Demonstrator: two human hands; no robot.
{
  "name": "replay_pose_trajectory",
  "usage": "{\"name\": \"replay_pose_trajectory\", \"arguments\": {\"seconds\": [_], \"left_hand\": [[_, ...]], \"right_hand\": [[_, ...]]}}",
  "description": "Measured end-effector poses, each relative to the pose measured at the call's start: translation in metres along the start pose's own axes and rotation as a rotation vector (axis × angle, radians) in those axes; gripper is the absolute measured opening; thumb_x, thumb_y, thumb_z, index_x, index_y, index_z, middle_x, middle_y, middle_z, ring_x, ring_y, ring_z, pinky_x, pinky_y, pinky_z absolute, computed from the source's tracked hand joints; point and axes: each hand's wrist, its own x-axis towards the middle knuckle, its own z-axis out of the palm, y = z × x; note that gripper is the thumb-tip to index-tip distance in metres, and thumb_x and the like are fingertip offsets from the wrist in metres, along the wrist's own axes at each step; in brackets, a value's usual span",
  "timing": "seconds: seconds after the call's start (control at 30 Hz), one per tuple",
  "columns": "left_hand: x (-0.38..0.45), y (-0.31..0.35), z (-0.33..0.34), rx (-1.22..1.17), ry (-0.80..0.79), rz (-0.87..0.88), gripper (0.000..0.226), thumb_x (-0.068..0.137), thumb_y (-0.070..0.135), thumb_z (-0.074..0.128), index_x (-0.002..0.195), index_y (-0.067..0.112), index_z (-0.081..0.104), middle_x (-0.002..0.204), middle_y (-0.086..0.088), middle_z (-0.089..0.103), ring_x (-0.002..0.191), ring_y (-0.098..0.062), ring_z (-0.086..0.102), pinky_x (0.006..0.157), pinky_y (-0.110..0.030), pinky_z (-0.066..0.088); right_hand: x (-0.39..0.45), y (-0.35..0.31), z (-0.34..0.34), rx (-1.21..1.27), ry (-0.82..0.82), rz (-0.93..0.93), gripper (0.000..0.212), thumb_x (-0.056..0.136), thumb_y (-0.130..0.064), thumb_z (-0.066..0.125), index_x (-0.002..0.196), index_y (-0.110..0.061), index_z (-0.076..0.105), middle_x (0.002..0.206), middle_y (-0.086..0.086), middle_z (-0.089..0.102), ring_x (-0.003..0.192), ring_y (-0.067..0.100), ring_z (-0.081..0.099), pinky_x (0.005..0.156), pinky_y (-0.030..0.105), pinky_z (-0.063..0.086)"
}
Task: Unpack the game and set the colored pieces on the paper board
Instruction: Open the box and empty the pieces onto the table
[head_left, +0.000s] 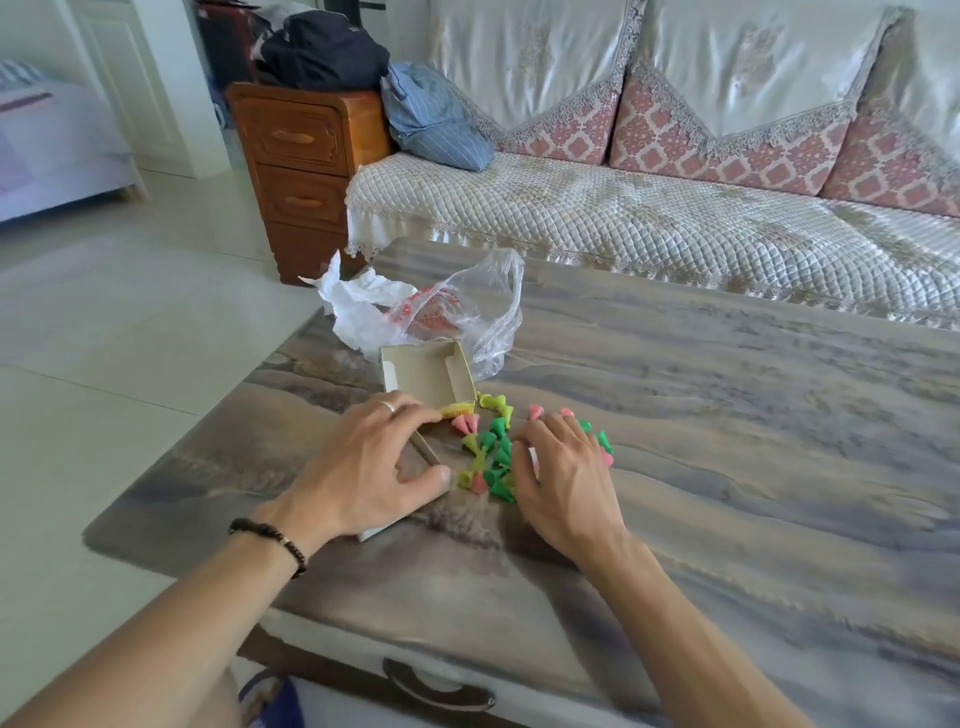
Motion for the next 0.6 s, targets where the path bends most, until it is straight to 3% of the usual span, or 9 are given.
{"name": "replay_pose_trajectory", "arguments": {"seconds": [0.13,0.2,0.33,0.43,0.6], "left_hand": [[-0.042,-0.022,-0.013,0.07,-0.064,-0.137,0.096,0.068,0.076,0.054,0.144,0.021,0.034,0.145,0.002,0.037,0.135,-0.015,0.032,0.108,-0.031,0.03],[-0.052,-0.027,-0.014,0.064,-0.119,-0.211,0.111,0.064,0.079,0.058,0.151,0.023,0.017,0.154,0.003,0.025,0.138,-0.016,0.027,0.109,-0.032,0.03],[-0.052,-0.028,-0.013,0.064,-0.133,-0.298,0.121,0.063,0.072,0.069,0.153,0.025,0.003,0.134,-0.005,0.049,0.124,-0.02,0.045,0.094,-0.028,0.04],[-0.051,-0.029,-0.012,0.027,-0.122,-0.315,0.122,0.062,0.07,0.07,0.153,0.026,0.001,0.133,-0.005,0.05,0.124,-0.021,0.045,0.094,-0.029,0.04],[-0.049,-0.039,-0.006,-0.005,-0.136,-0.319,0.127,0.053,0.079,0.061,0.151,0.03,-0.004,0.138,0.003,0.049,0.122,-0.02,0.046,0.097,-0.031,0.041]], "right_hand": [[0.01,-0.035,0.011,0.058,-0.013,-0.108,0.015,0.087,-0.017,0.049,0.084,-0.013,0.063,0.079,0.0,0.059,0.077,0.025,0.052,0.068,0.039,0.043],[0.014,-0.056,0.017,0.034,-0.034,-0.165,0.014,0.087,-0.019,0.05,0.083,-0.016,0.062,0.08,-0.002,0.06,0.078,0.023,0.053,0.07,0.037,0.04],[0.019,-0.084,0.033,-0.012,-0.165,-0.305,0.024,0.093,-0.028,0.042,0.086,-0.017,0.061,0.084,-0.002,0.059,0.079,0.022,0.053,0.074,0.037,0.038],[0.023,-0.086,0.042,-0.066,-0.27,-0.377,0.034,0.097,-0.034,0.033,0.082,-0.018,0.059,0.087,-0.002,0.058,0.082,0.021,0.053,0.076,0.034,0.032],[0.03,-0.086,0.04,-0.141,-0.297,-0.367,0.034,0.095,-0.033,0.036,0.064,-0.02,0.039,0.065,0.0,0.054,0.064,0.026,0.053,0.069,0.041,0.037]]}}
